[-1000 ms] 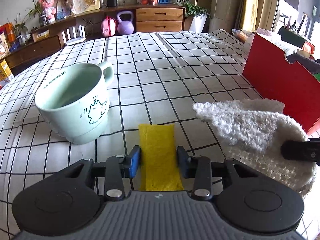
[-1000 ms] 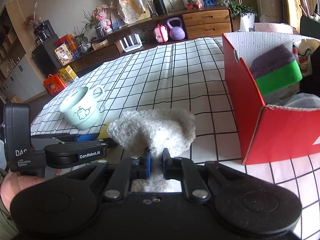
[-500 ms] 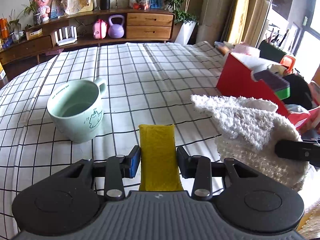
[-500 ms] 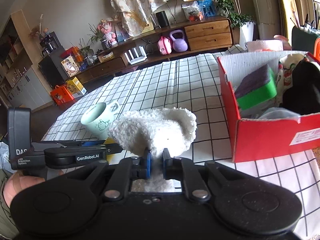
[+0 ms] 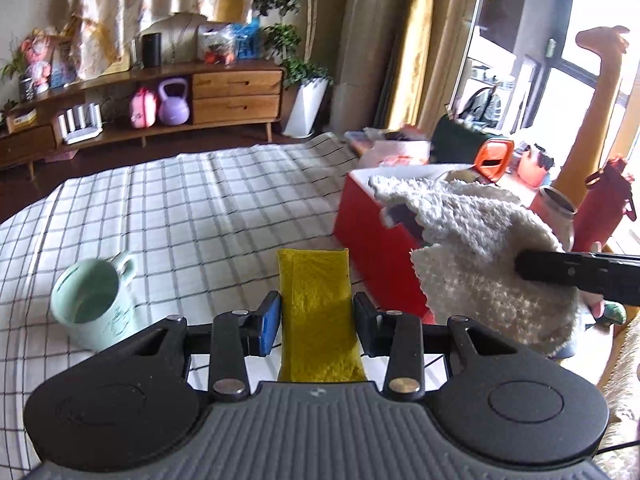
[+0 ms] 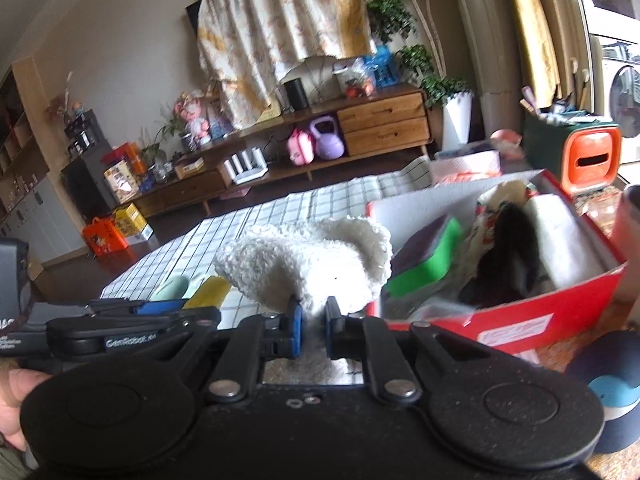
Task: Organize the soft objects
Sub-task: 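Lift and carry the yellow cloth and white towel over the red box with both grippers, then lower both items into the red box and open both grippers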
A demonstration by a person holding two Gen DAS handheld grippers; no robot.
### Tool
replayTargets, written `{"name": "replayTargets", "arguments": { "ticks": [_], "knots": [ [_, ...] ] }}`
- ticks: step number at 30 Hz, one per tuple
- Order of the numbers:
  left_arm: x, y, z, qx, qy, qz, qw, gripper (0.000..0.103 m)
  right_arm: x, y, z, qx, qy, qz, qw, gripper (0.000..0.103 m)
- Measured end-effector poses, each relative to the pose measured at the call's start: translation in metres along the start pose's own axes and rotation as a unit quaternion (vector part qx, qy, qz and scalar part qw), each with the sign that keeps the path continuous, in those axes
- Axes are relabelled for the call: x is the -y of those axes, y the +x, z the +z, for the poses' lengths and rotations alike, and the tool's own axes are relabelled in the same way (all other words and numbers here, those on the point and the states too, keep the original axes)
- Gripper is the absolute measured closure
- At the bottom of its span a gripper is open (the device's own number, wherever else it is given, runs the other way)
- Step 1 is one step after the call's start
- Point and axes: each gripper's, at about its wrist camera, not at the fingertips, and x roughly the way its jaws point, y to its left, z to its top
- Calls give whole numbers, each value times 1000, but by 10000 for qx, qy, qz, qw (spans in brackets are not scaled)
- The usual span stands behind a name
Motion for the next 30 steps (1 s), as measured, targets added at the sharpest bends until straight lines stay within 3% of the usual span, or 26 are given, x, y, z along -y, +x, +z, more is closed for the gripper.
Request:
{"name": "replayTargets", "arguments": {
  "ticks": [14, 19, 30],
  "knots": [
    [82, 45, 52, -39, 561, -614, 9965, 64, 90, -7, 53, 552, 296, -853, 9944, 93],
    [104, 72, 60, -127, 637, -709, 9954, 64, 123, 7, 56, 502, 380, -1197, 9908, 93],
    [118, 143, 82, -296, 506, -617, 9964, 64, 164, 52, 47, 133, 562, -1376, 9888, 93]
  ]
}}
